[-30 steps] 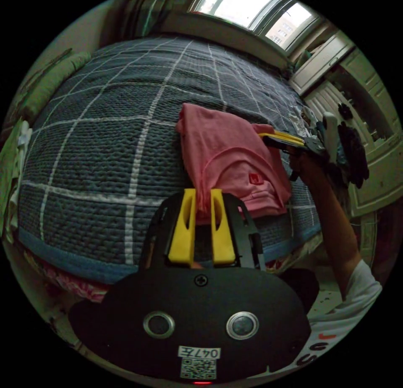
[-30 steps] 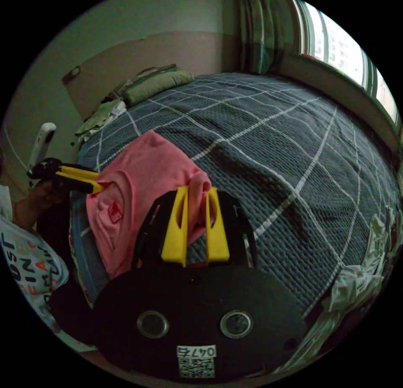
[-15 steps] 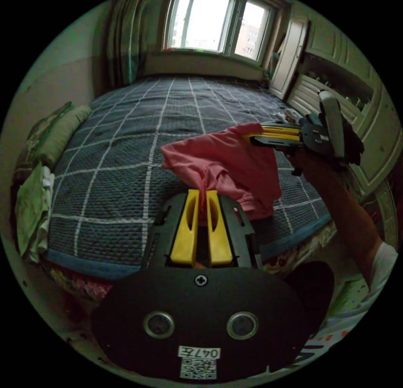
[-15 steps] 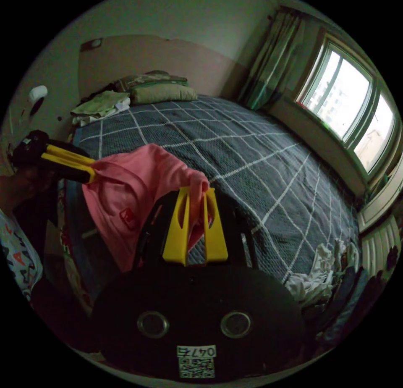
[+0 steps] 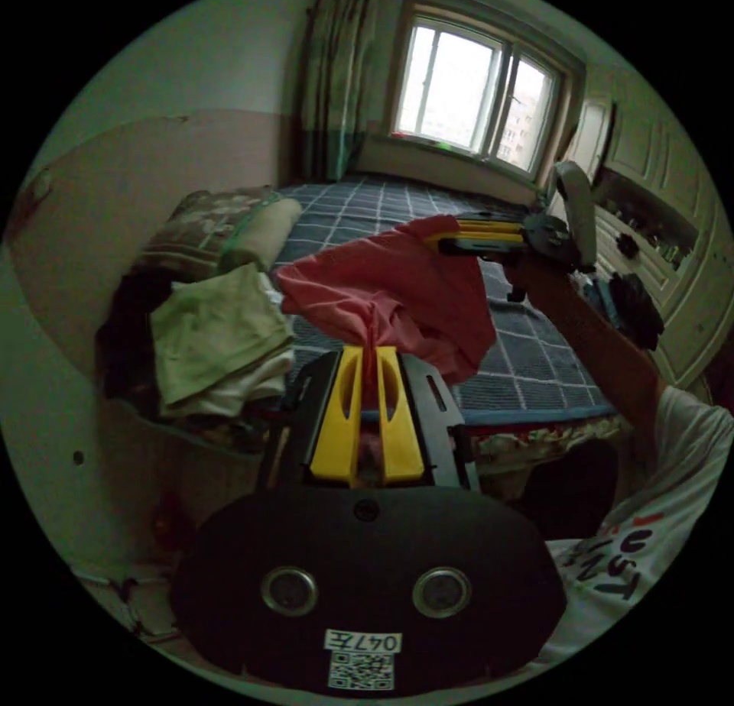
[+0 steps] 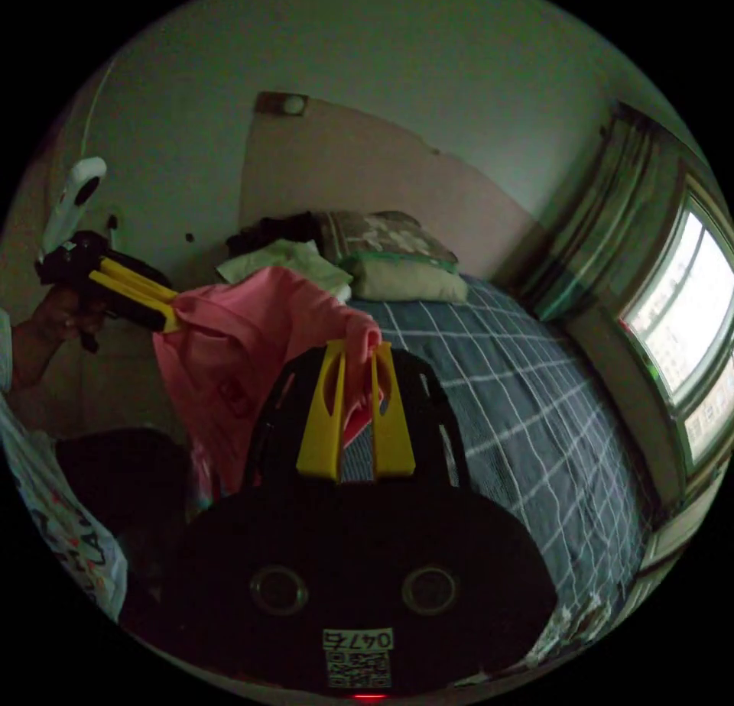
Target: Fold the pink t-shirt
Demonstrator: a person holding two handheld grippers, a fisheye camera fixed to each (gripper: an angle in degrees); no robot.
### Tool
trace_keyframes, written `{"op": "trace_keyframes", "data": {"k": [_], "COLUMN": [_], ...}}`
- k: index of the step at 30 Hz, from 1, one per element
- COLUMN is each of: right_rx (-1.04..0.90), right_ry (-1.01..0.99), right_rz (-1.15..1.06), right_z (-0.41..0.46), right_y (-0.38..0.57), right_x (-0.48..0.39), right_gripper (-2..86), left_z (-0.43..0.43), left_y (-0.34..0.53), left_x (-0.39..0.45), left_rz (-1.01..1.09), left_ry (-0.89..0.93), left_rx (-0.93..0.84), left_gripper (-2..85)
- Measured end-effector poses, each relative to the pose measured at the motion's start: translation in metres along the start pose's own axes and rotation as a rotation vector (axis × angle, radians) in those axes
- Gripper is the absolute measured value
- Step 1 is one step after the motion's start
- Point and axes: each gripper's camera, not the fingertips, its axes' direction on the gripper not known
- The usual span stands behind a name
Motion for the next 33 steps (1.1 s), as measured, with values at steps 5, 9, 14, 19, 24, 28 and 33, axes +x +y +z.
{"op": "trace_keyframes", "data": {"k": [5,9,14,19,24,28,33], "right_rx": [0.021,0.003,-0.119,-0.099,0.088,0.172,-0.079], "right_ry": [-0.095,-0.123,-0.189,-0.121,-0.151,-0.101,0.008], "right_rz": [-0.026,-0.047,-0.022,-0.041,0.167,0.063,-0.169], "right_z": [0.089,0.157,0.241,0.299,0.268,0.242,0.275], "right_y": [-0.111,-0.188,-0.230,-0.222,-0.217,-0.227,-0.233], "right_x": [-0.038,-0.061,-0.079,-0.101,-0.072,-0.095,-0.149], "right_gripper": [1.5,1.6,2.0,6.0,6.3,2.3,0.8], "left_z": [-0.039,-0.038,-0.002,0.009,-0.046,-0.032,0.058], "left_y": [0.003,0.000,0.014,0.040,0.022,-0.044,-0.099], "left_x": [-0.133,-0.211,-0.299,-0.340,-0.336,-0.331,-0.340], "left_rz": [-0.100,-0.192,-0.328,-0.368,-0.211,-0.039,-0.011], "left_ry": [-0.102,-0.082,0.028,0.006,-0.286,-0.246,-0.274], "left_rx": [-0.001,-0.018,-0.090,-0.095,0.057,0.073,-0.155], "left_gripper": [0.5,0.7,2.5,9.2,5.3,0.3,-0.7]}}
